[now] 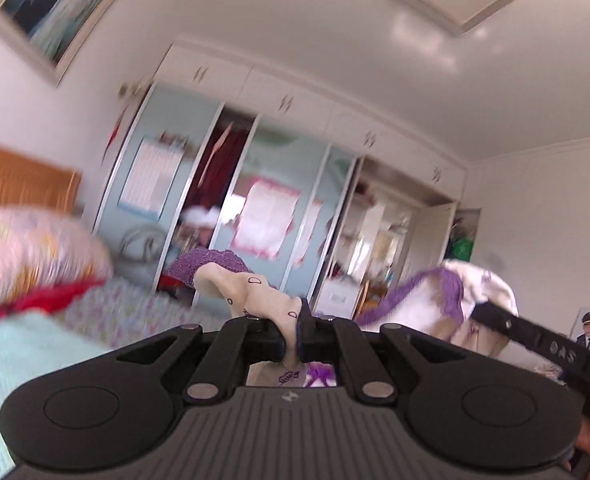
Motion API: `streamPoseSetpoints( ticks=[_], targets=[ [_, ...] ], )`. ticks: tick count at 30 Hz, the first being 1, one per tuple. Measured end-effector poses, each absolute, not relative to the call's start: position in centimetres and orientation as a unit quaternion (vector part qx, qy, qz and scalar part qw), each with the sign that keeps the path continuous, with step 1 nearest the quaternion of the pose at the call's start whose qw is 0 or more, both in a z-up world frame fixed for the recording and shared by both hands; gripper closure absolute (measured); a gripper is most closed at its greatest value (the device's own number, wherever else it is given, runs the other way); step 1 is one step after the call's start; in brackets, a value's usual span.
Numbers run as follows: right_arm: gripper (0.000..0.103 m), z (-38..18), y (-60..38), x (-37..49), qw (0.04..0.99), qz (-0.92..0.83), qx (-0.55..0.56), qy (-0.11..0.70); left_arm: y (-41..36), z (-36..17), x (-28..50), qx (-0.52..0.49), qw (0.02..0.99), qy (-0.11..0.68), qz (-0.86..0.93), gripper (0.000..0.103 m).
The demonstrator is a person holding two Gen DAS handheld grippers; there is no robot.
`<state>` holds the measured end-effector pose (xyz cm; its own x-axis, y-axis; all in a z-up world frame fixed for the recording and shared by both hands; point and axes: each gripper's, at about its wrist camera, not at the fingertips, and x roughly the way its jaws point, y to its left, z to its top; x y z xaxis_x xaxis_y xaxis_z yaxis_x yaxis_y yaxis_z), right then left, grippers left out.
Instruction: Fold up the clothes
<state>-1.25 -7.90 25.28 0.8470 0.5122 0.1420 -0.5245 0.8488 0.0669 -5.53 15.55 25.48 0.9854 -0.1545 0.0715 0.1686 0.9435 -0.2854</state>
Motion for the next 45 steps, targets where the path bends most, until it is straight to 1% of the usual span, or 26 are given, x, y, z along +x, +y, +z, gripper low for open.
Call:
streamPoseSetpoints(
  ticks=[2,5,8,11,14,16,23,25,27,29,30,31,32,33,34,35,36,37,40,41,43,45],
  targets=[
    [0.092,27.1,-9.2,-3.8,0.957,0.268,0.068,-0.088,14.7,28.2,-7.3,-0.131,0.986,-0.049,-0.086,0.099],
    [0.092,29.1,-11.2,-7.3,0.955,0.258,0.089,-0.118,13.8,30.6,-9.2,-0.112,0.987,-0.077,-0.088,0.098],
    [0.092,29.9,-13.0,-9.2,0.956,0.243,0.117,-0.118,13.8,30.6,-9.5,-0.113,0.987,-0.078,-0.086,0.098],
    [0.092,29.0,-14.2,-8.9,0.961,0.226,0.123,-0.098,14.0,29.4,-8.4,-0.12,0.988,-0.062,-0.077,0.098],
    [0.092,26.5,-14.7,-5.6,0.964,0.216,0.144,-0.047,14.8,26.5,-5.3,-0.125,0.99,-0.014,-0.058,0.098],
    [0.092,24.6,-14.6,-2.5,0.965,0.207,0.159,-0.01,15.1,24.5,-2.0,-0.13,0.99,0.022,-0.049,0.098],
    [0.092,19.0,-13.7,10.3,0.973,0.142,0.164,0.077,15.5,20.4,11.6,-0.112,0.988,0.1,-0.022,0.098],
    [0.092,16.7,-13.6,14.2,0.977,0.113,0.154,0.097,15.4,18.4,15.8,-0.099,0.987,0.125,-0.007,0.097],
    [0.091,13.7,-13.6,18.6,0.98,0.093,0.136,0.111,15.6,14.9,21.6,-0.092,0.979,0.183,0.01,0.095],
    [0.086,10.6,-13.8,23.0,0.98,0.088,0.122,0.128,16.5,10.7,26.8,-0.096,0.96,0.264,0.025,0.093],
    [0.075,8.9,-14.1,25.1,0.977,0.086,0.125,0.15,17.2,8.3,29.1,-0.102,0.945,0.31,0.033,0.091],
    [0.067,7.3,-14.6,26.5,0.973,0.08,0.133,0.172,18.1,6.2,30.6,-0.104,0.932,0.345,0.039,0.09],
    [0.067,5.9,-15.1,27.1,0.97,0.071,0.143,0.182,19.3,4.2,30.8,-0.108,0.925,0.36,0.049,0.09],
    [0.067,4.6,-15.7,27.3,0.968,0.066,0.154,0.189,20.5,2.3,30.9,-0.112,0.919,0.373,0.058,0.089],
    [0.063,3.4,-16.5,26.8,0.965,0.071,0.167,0.189,21.6,0.8,30.1,-0.118,0.918,0.375,0.061,0.086],
    [0.061,2.0,-17.5,25.5,0.962,0.079,0.179,0.189,22.8,-0.5,28.5,-0.123,0.916,0.377,0.058,0.081],
    [0.055,0.6,-18.2,24.0,0.96,0.083,0.184,0.192,23.9,-1.7,26.9,-0.129,0.914,0.38,0.053,0.078],
    [0.051,-0.7,-18.9,22.4,0.959,0.087,0.186,0.198,24.9,-2.6,24.9,-0.135,0.913,0.383,0.049,0.073],
    [0.05,-4.9,-20.5,16.7,0.95,0.093,0.182,0.236,26.5,-4.5,16.2,-0.17,0.908,0.383,0.028,0.067],
    [0.05,-6.3,-21.1,14.6,0.943,0.094,0.194,0.255,26.7,-5.0,12.9,-0.18,0.907,0.38,0.022,0.062],
    [0.05,-9.1,-21.7,10.4,0.923,0.098,0.23,0.294,26.8,-5.9,6.6,-0.188,0.906,0.38,0.011,0.057],
    [0.05,-11.2,-21.8,6.0,0.904,0.107,0.253,0.326,26.3,-7.3,1.7,-0.196,0.897,0.395,0.011,0.056]
  ],
)
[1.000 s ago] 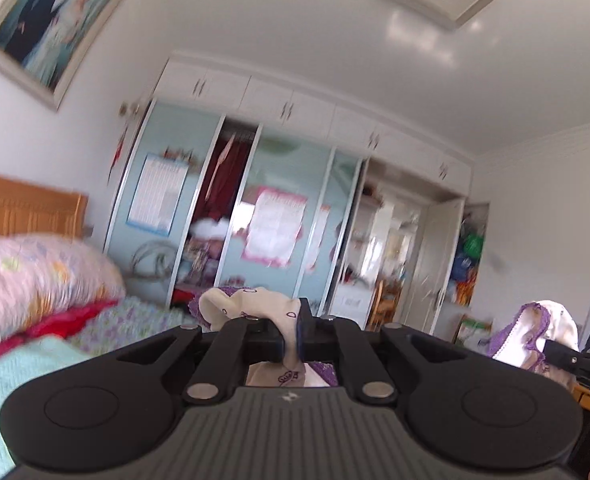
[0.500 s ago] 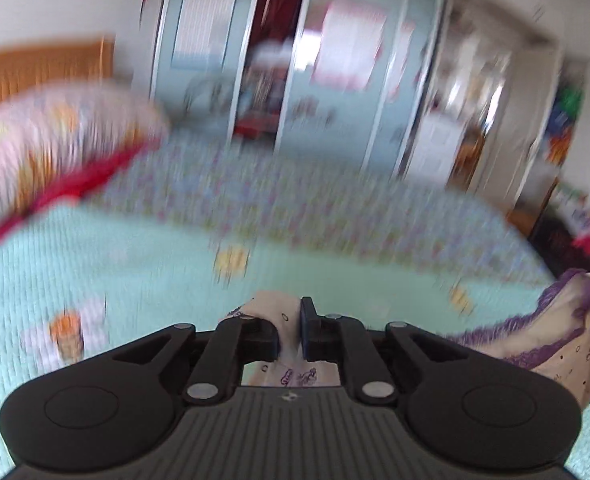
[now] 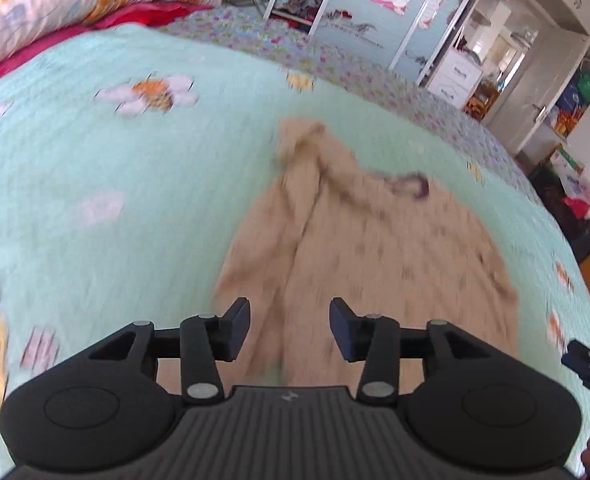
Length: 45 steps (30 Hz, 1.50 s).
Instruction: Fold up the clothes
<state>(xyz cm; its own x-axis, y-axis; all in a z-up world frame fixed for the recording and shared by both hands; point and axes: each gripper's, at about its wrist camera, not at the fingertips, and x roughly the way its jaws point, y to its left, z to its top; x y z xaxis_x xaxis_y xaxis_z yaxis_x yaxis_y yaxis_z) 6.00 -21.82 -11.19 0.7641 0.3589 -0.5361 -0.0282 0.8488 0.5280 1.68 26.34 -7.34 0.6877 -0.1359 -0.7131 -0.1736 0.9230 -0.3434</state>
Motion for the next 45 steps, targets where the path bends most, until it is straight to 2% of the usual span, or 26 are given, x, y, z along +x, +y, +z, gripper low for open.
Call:
streamPoseSetpoints(
  ticks=[2,4,8,19,24,28,30,31,32,33,34,35,36,41,44,45],
  targets=[
    [0.05,-12.3,-21.5,2.1,0.897,0.111,0.261,0.338,26.0,-8.9,-2.9,-0.218,0.886,0.41,0.007,0.056],
    [0.045,-13.3,-21.3,-0.9,0.889,0.104,0.275,0.351,25.4,-10.0,-6.0,-0.242,0.873,0.423,-0.005,0.056],
    [0.042,-15.0,-21.9,-3.9,0.867,0.07,0.308,0.386,23.6,-11.6,-8.3,-0.224,0.865,0.449,0.002,0.055],
    [0.041,-18.8,-23.8,-7.0,0.759,0.081,0.479,0.434,25.3,-11.9,-4.5,-0.24,0.861,0.447,0.044,0.047],
    [0.037,-20.6,-24.9,-7.2,0.704,0.07,0.566,0.424,26.1,-14.2,-3.0,-0.31,0.822,0.474,0.062,0.044],
    [0.031,-22.2,-25.0,-6.8,0.664,0.066,0.625,0.404,25.7,-14.8,-2.3,-0.336,0.814,0.47,0.066,0.03],
    [0.029,-22.4,-24.6,-6.3,0.659,0.069,0.634,0.398,25.2,-14.7,-1.7,-0.336,0.815,0.467,0.069,0.029],
    [0.029,-22.5,-24.3,-5.9,0.658,0.072,0.637,0.396,25.0,-14.7,-1.5,-0.336,0.816,0.465,0.07,0.033],
    [0.03,-22.3,-24.0,-5.5,0.661,0.077,0.633,0.396,24.6,-14.6,-1.1,-0.33,0.819,0.464,0.066,0.05],
    [0.036,-22.0,-23.6,-5.2,0.669,0.082,0.622,0.399,24.3,-14.7,-0.9,-0.331,0.818,0.467,0.057,0.068],
    [0.067,-21.5,-23.3,-4.8,0.682,0.083,0.603,0.405,24.0,-14.9,-0.6,-0.333,0.816,0.47,0.048,0.098],
    [0.089,-20.9,-23.3,-4.7,0.698,0.082,0.583,0.406,23.9,-14.8,-0.8,-0.343,0.816,0.464,0.042,0.099],
    [0.094,-19.7,-23.7,-4.9,0.72,0.077,0.563,0.397,23.8,-14.7,-1.1,-0.354,0.816,0.456,0.036,0.099],
    [0.095,-13.6,-26.1,-6.5,0.825,0.046,0.441,0.351,24.3,-10.1,-5.8,-0.378,0.83,0.41,0.009,0.099],
    [0.096,-10.4,-27.4,-7.7,0.868,0.028,0.353,0.349,24.9,-9.7,-8.1,-0.37,0.826,0.424,0.011,0.098],
    [0.09,-10.4,-27.8,-7.8,0.868,0.025,0.34,0.36,25.1,-10.2,-8.4,-0.36,0.825,0.436,0.019,0.098]
  ],
)
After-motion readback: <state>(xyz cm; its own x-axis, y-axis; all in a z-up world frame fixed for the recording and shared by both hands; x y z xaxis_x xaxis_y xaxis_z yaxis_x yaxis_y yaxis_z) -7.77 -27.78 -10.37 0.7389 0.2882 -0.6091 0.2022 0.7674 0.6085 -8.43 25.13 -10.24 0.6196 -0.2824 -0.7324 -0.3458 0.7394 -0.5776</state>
